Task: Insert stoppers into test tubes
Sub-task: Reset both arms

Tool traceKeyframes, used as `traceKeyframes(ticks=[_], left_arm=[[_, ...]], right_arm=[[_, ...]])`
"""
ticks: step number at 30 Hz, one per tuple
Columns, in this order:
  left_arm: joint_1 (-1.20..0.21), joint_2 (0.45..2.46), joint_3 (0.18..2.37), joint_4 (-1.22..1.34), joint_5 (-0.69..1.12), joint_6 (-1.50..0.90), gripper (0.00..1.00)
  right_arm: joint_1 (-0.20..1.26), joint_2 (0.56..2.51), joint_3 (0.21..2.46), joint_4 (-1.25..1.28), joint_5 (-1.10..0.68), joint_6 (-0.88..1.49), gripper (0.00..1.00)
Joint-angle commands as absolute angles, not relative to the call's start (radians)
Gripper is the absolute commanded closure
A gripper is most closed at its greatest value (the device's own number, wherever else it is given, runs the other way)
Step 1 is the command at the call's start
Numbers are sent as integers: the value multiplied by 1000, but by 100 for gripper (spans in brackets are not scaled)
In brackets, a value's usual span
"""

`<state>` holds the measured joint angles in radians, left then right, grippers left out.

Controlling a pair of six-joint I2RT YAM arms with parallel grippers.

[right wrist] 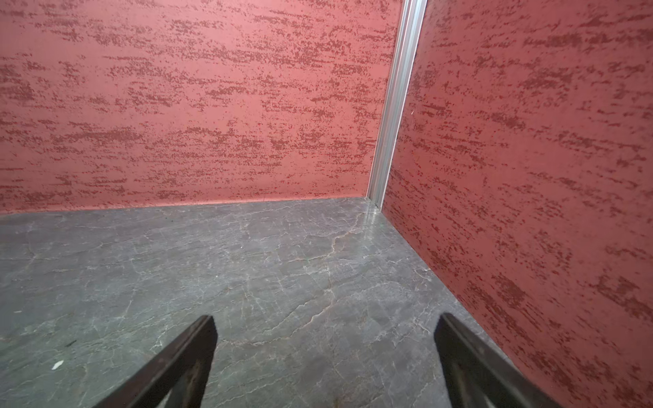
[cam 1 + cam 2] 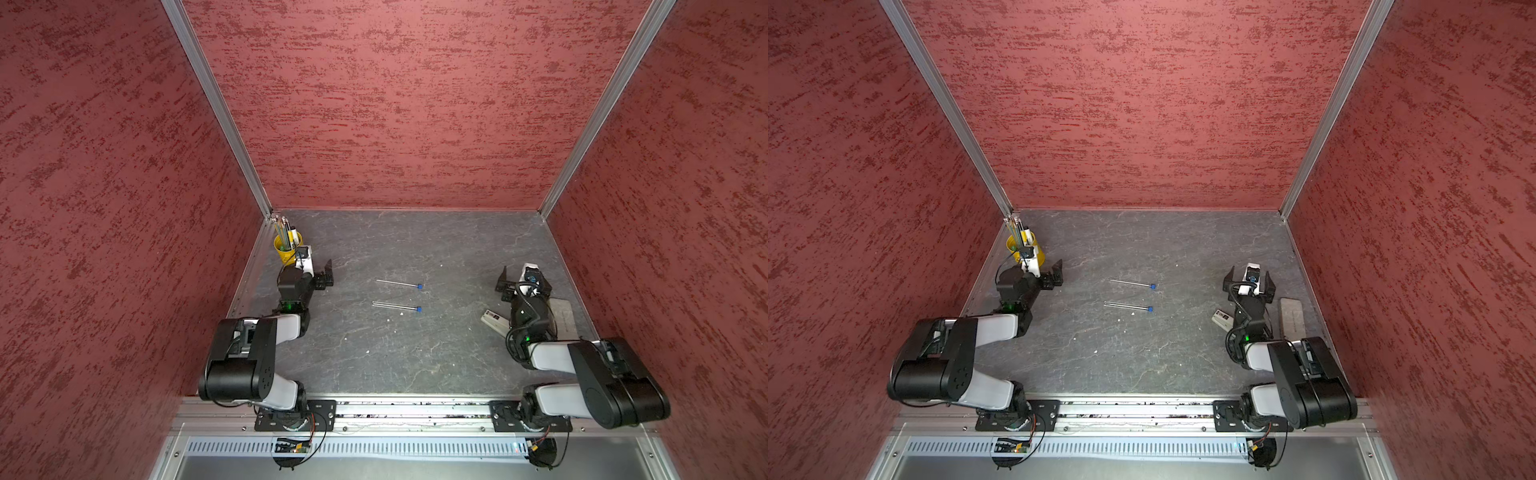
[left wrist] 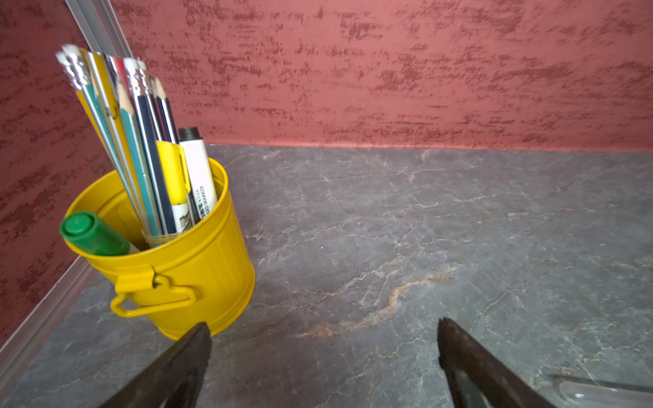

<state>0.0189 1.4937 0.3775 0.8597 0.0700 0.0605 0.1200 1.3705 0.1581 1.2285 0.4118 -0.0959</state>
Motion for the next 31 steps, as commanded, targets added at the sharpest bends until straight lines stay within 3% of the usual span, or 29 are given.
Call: traceKeyframes(ticks=[1,3,5,13,18,31], left_arm=[[5,1506,303,997,90,60,1],[6,1538,323,1012,74,57,1],[19,1534,382,890,33,25,0],[33,1532,381,885,51,14,1],[33,1531,381,883,53,14,1],[20,1530,375,893,37,24,1]], right_arm=[[103,1420,163,1347,379,-46,1],[99,1486,166,1406,363,-48,1],[85,1474,196,1326,341,-29,1],[3,1500,269,1202,260,51,1],[-10,1553,197,1388,216,43,1],[-10,1542,203,1355,218,49,1]])
